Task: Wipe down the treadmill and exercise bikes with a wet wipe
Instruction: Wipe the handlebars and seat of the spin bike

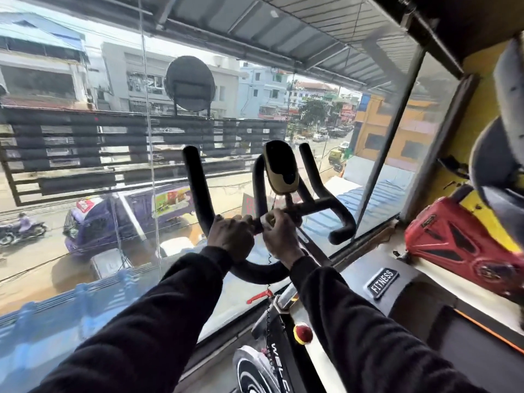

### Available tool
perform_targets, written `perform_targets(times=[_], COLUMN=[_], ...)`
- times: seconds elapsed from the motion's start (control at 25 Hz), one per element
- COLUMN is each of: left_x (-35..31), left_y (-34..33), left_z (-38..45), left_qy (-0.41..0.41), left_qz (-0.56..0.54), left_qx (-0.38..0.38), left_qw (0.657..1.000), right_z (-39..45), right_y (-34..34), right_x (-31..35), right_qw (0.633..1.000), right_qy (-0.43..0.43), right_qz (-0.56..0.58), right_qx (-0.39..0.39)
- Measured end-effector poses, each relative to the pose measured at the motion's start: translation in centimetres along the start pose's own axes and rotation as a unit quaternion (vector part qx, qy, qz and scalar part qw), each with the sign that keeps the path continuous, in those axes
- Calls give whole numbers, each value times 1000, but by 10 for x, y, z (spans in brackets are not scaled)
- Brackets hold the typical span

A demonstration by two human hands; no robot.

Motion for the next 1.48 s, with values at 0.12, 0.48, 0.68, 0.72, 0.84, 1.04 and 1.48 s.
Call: perform_targets(times=[0.12,0.48,0.68,0.72,0.84,1.04,1.48], left_x=[10,36,15,6,-24,-85,-203], left_y=[-11,-3,24,27,37,41,0], left_z=[-2,-13,-5,-1,10,45,176], left_qy=[-26,-52,-40,-53,-86,-122,-55], left_qz=[-35,-197,-201,-204,-238,-237,-133], left_qx=[-37,-88,-88,-90,-90,-74,-61], left_qw=[998,975,975,973,963,961,988], right_z=[-7,-30,-16,-11,10,53,178], right_y=[2,0,30,37,61,107,134], right_x=[7,30,10,7,-7,-48,-158], right_qw=[999,973,962,964,971,978,993], right_qy=[-43,-75,-159,-156,-147,-138,-65], right_qz=[-9,212,224,214,186,133,79], right_qx=[-18,47,0,-6,-36,-85,-64])
Point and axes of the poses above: each hand's wrist, its own z-axis towards the middle knuckle, its own y-axis out of the back of the hand, x = y × z, the point moved 2 cm from there along z, towards the middle knuckle, and after that the axes turned 8 degrees about y, right-handed, at the moved point
